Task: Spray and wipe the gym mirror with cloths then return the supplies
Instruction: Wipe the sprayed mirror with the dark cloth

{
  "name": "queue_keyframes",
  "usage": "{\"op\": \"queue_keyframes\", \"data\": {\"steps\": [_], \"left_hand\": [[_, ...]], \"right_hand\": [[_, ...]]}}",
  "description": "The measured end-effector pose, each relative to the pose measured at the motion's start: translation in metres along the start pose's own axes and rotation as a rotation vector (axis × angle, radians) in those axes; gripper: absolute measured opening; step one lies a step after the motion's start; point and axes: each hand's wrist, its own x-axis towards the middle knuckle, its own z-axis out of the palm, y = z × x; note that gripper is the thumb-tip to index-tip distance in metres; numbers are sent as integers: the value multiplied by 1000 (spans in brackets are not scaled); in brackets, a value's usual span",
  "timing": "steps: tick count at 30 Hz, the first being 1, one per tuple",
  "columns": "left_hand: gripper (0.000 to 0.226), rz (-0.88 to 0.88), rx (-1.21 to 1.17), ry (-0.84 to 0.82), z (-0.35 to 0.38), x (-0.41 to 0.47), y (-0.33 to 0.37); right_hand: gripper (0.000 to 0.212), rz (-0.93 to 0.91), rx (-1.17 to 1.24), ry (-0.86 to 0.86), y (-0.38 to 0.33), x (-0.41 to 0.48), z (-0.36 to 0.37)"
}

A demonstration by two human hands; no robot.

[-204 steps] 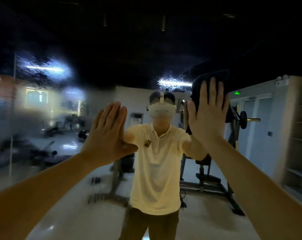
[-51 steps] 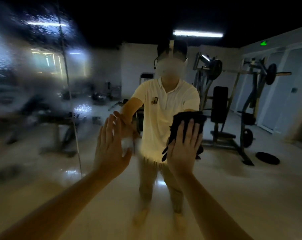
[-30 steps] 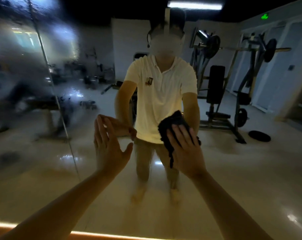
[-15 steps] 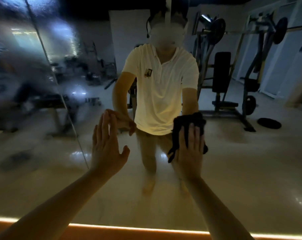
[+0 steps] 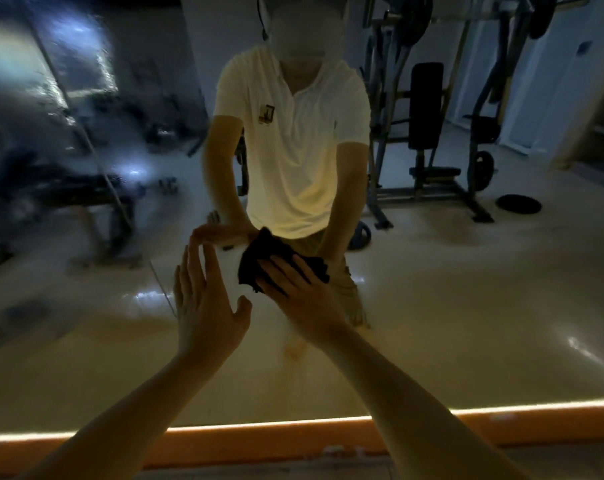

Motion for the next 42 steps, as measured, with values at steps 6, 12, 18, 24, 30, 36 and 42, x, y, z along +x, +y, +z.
{"op": "queue_keyframes", "data": {"steps": [6, 12, 18, 24, 30, 36, 42], "left_hand": [[129, -131, -63, 9, 37, -2, 25], [135, -119, -44, 36, 45, -2, 21], [127, -34, 4, -10, 38, -6, 4], [113, 84, 15, -82, 8, -7, -19], [109, 190, 124, -15, -36, 15, -38], [109, 188, 99, 106, -78, 64, -44], [120, 264, 55, 218, -116, 122, -18]], "right_hand": [[60, 309, -177, -21, 71, -86, -31], [66, 616, -239, 5, 104, -147, -43], [57, 620, -107, 82, 63, -126, -14], [57, 319, -42, 70, -4, -59, 12], [73, 132, -11, 37, -29, 33, 10], [68, 121, -77, 43, 8, 109, -57], [67, 167, -201, 146, 85, 180, -144]]}}
